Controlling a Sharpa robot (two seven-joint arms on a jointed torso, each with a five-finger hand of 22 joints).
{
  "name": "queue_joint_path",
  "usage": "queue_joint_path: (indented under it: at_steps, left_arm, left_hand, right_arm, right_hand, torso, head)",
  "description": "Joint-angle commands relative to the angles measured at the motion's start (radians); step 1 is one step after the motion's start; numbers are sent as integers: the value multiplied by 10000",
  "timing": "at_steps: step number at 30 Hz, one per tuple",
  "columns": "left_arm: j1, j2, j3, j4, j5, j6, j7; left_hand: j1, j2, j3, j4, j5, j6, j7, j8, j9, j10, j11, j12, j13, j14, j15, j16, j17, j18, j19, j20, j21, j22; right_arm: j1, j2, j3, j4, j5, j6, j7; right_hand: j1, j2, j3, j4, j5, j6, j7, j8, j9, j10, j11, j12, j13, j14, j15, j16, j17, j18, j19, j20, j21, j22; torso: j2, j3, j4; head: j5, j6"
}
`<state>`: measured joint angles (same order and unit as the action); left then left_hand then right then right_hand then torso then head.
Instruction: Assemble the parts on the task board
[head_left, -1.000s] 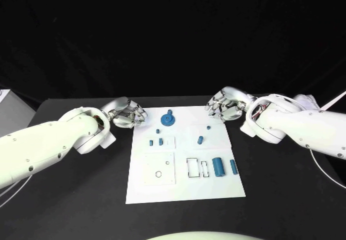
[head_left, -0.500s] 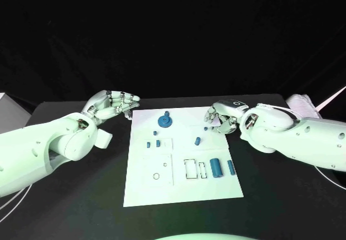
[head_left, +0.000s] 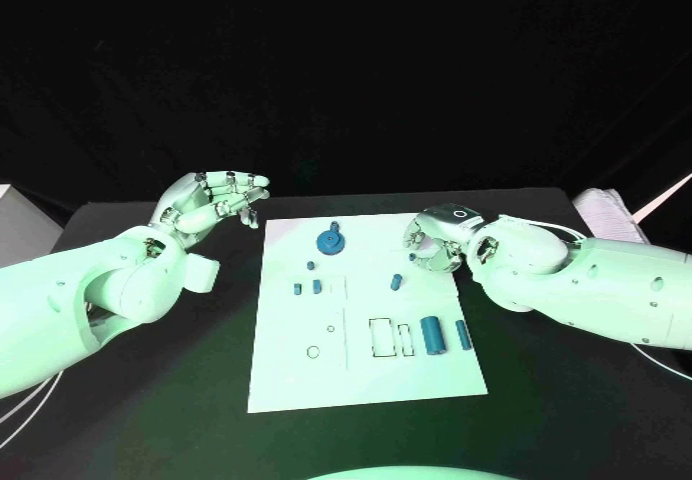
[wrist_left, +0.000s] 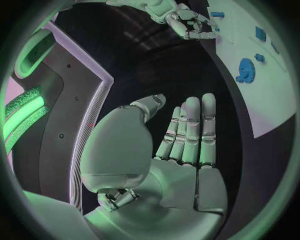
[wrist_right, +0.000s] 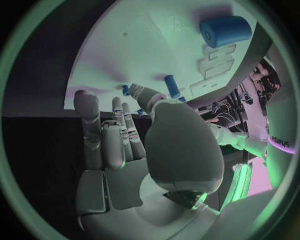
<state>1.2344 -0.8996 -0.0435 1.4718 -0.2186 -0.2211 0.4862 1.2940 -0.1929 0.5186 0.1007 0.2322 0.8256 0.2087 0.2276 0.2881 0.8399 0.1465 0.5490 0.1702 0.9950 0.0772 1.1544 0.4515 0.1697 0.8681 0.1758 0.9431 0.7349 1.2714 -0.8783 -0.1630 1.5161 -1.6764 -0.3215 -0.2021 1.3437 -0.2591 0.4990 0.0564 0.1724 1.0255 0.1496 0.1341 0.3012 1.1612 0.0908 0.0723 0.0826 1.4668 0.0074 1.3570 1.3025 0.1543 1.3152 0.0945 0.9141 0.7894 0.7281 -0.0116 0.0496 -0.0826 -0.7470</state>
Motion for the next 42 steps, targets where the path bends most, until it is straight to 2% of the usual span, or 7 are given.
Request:
queue_joint_path:
  at_steps: [1, 3, 5, 23, 31, 37, 42]
  left_arm:
    - [0, -9, 9, 50, 308, -15, 319]
    - [0, -17, 9, 60, 318, -10, 306]
    - [0, -22, 9, 69, 324, 1, 290]
    - [0, -63, 9, 69, 363, 28, 116]
    - [0, -94, 9, 69, 384, 16, 51]
    - [0, -108, 9, 79, 390, 23, 25]
    - [1, -112, 9, 83, 394, 23, 15]
  left_hand:
    - [101, -33, -68, -16, -47, -12, 5, 55, 15, -15, -2, 34, 9, -61, -16, -35, -8, 152, 73, -19, -34, -7]
    - [113, -27, -72, -20, -46, -9, 8, 59, 17, -18, -2, 41, 10, -64, -17, -40, -12, 152, 77, -20, -43, -14]
    - [113, -27, -72, -20, -46, -9, 8, 59, 17, -18, -2, 41, 10, -64, -17, -40, -12, 152, 77, -20, -43, -14]
    - [130, -16, -79, -23, -45, -8, 11, 63, 19, -25, 0, 51, 11, -70, -17, -49, -19, 152, 85, -22, -58, -26]
    - [142, -7, -91, -23, -52, -14, 19, 63, 19, -32, 4, 62, 12, -72, -16, -56, -26, 152, 95, -23, -74, -39]
    - [142, -7, -91, -23, -52, -14, 19, 63, 19, -32, 4, 62, 12, -72, -16, -56, -26, 152, 95, -23, -74, -39]
    - [163, -6, -100, -33, -59, -20, 21, 63, 19, -38, 5, 72, 13, -69, -17, -60, -31, 152, 106, -25, -85, -49]
  right_arm:
    - [-54, 79, -6, -63, -399, 126, -212]
    - [-80, 148, -8, -143, -403, 161, -234]
    - [-100, 203, -10, -222, -405, 186, -263]
    - [-227, 460, -16, -465, -277, 279, -271]
    - [-302, 515, -17, -431, -14, 301, -248]
    - [-326, 542, -17, -401, -8, 378, -271]
    - [-336, 567, -17, -415, -58, 533, -281]
  right_hand:
    - [-15, 126, 113, 41, -57, 86, -34, 41, 21, 123, -11, 61, 17, 611, 33, 91, 73, -210, 107, -2, 259, 300]
    - [-7, 172, 241, 63, -138, 162, -60, 87, 53, 228, -31, 71, 27, 621, 16, 168, 126, -234, 140, -13, 432, 499]
    - [5, 188, 438, 84, -522, 196, -68, 109, 78, 294, -49, 48, 24, 625, 9, 251, 184, -257, 159, -25, 609, 712]
    - [-17, 380, 985, 64, -562, 677, -231, 474, 341, 879, -230, 137, 134, 647, -141, 542, 412, -333, 251, -121, 1214, 1449]
    - [-66, 386, 999, 74, -615, 690, -242, 507, 383, 935, -250, 131, 153, 648, -157, 573, 437, -346, 259, -134, 1283, 1538]
    - [147, 509, 1170, -165, -505, 774, -268, 635, 518, 1087, -305, 113, 215, 647, -211, 640, 481, -365, 265, -188, 1442, 1743]
    - [332, 617, 1321, -421, -650, 813, -257, 709, 614, 1162, -310, 70, 250, 643, -225, 672, 489, -380, 249, -218, 1572, 1907]
  torso:
    - [7, 2, -21]
    - [10, 6, -24]
    - [5, 7, -16]
    - [-2, 14, -16]
    - [-4, 8, -6]
    - [-5, 0, -14]
    - [-9, -4, -13]
  head:
    - [39, -8]
    - [48, -1]
    - [36, -2]
    - [34, -79]
    - [27, -105]
    - [32, -129]
    - [49, -149]
